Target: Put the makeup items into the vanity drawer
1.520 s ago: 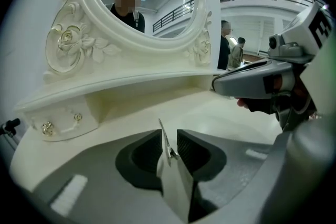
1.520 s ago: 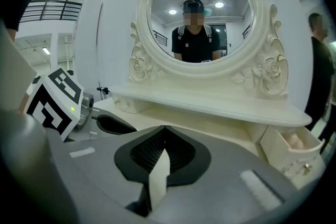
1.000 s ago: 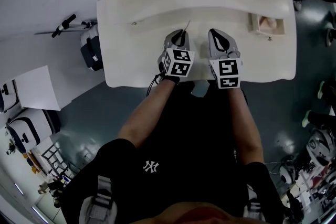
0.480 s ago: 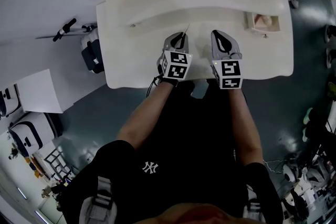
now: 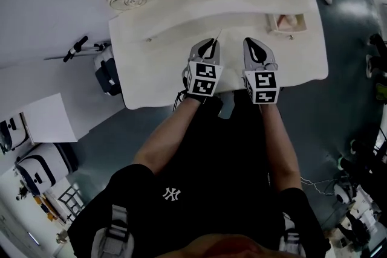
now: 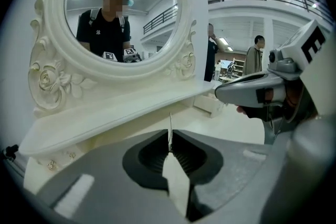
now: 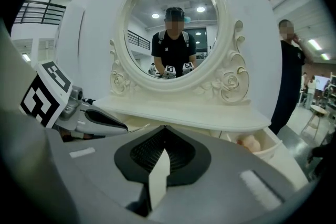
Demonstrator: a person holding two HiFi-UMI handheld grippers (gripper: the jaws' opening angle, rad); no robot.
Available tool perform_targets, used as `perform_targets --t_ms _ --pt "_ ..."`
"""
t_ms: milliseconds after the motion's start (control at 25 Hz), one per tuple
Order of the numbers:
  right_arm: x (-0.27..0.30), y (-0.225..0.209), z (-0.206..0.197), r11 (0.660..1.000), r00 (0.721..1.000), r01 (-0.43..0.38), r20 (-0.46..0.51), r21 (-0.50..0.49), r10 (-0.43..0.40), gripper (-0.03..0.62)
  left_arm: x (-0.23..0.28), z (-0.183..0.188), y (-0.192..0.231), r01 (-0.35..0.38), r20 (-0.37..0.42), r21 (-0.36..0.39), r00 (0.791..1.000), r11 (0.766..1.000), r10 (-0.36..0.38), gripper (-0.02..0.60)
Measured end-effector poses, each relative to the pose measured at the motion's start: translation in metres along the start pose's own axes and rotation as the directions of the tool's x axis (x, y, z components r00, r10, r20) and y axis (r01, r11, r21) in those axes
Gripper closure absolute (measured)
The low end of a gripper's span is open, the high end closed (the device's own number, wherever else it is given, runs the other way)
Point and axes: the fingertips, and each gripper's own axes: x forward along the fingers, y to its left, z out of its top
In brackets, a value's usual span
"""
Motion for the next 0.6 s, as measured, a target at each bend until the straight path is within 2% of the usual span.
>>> perform_targets --t_ms 320,600 --pt "-0.032 -0.045 0.011 0.996 0.996 0.087 0.008 0.014 -0.087 0.568 0.005 0.056 -0.045 0.081 0.067 0.054 0.994 0.995 -0.084 0.557" --pt "-0.055 -0.090 0.028 0.989 0.988 0.145 0.038 0.039 -0.147 0.568 0.019 0.099 -0.090 0.154 0.093 0.107 0.982 0.982 -0.164 0.557"
